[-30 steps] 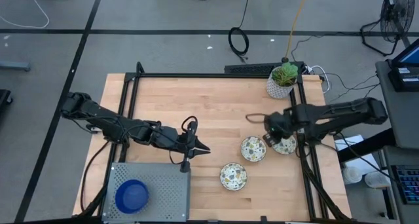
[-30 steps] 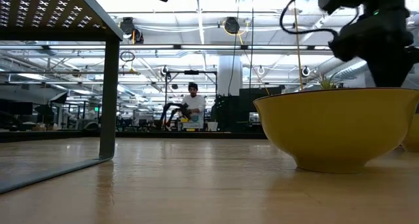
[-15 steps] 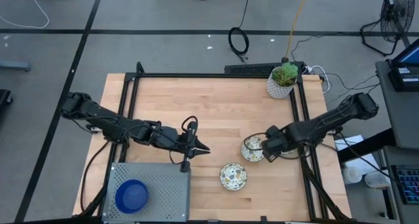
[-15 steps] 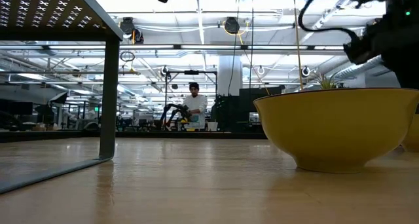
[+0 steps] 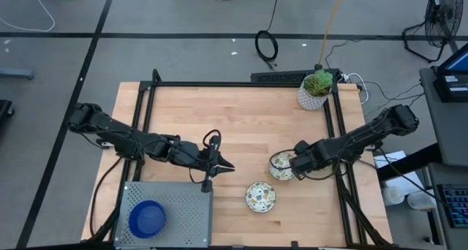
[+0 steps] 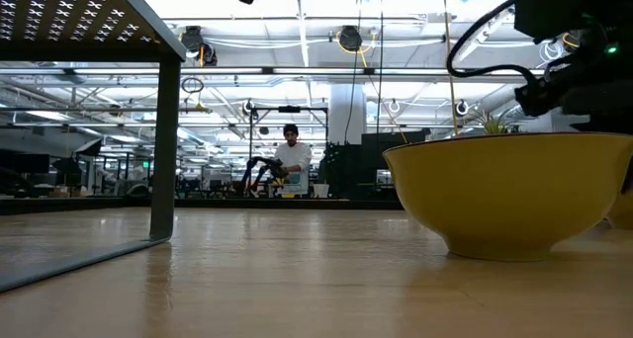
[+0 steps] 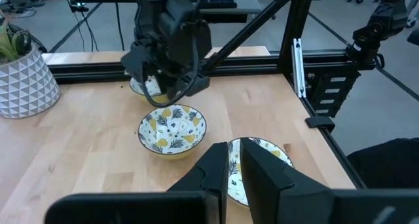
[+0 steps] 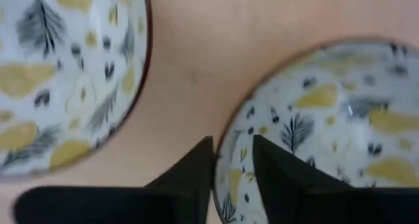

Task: Pick & Place Mini bowls
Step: Put the top white patterned bowl on the shelf

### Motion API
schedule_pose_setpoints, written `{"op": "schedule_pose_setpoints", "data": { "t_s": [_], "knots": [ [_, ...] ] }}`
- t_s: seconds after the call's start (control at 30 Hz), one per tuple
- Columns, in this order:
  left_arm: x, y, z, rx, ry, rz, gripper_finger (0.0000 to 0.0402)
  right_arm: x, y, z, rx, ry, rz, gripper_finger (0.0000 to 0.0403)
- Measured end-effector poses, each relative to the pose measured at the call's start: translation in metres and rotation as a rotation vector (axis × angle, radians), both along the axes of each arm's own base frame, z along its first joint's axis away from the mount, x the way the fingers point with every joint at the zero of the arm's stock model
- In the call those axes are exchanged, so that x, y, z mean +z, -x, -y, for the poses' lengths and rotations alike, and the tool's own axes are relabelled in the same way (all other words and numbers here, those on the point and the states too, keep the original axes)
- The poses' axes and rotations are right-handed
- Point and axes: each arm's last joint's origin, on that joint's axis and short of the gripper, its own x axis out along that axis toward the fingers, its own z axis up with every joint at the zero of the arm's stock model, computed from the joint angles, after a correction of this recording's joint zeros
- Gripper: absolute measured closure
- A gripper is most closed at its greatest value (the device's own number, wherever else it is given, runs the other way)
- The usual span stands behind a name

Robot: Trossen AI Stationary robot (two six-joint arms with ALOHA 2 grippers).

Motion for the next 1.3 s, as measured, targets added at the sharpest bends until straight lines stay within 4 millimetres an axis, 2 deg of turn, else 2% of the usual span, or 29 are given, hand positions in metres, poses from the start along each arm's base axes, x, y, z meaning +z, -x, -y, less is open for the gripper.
{"op": "schedule_pose_setpoints", "data": {
  "t_s": [0.1,0.17,0.43,0.73,0.87,1.03,1.3],
  "knots": [
    [0.0,0.0,0.0,0.0,0.0,0.0,0.0355,0.001,-0.002,0.007,0.028,0.058,0.014,0.0374],
    [0.0,0.0,0.0,0.0,-0.001,0.0,0.0355,0.002,-0.003,0.014,0.044,0.106,0.028,0.0392],
    [0.0,0.0,0.0,-0.002,-0.007,0.001,0.0355,0.003,-0.018,0.047,0.061,0.156,0.098,0.0398],
    [0.0,0.0,0.0,-0.002,-0.007,0.001,0.0355,0.015,-0.061,0.076,0.201,0.189,0.488,0.0401],
    [0.0,0.0,0.0,-0.002,-0.007,0.001,0.0355,0.02,-0.071,0.077,0.348,0.076,0.619,0.0402],
    [-0.001,0.0,0.0,-0.002,-0.01,-0.014,0.0355,0.016,-0.063,0.076,0.417,0.015,0.536,0.0402],
    [-0.001,0.0,0.0,0.0,-0.006,-0.015,0.0355,0.007,-0.044,0.082,0.366,0.22,0.25,0.0402]
  ]
}}
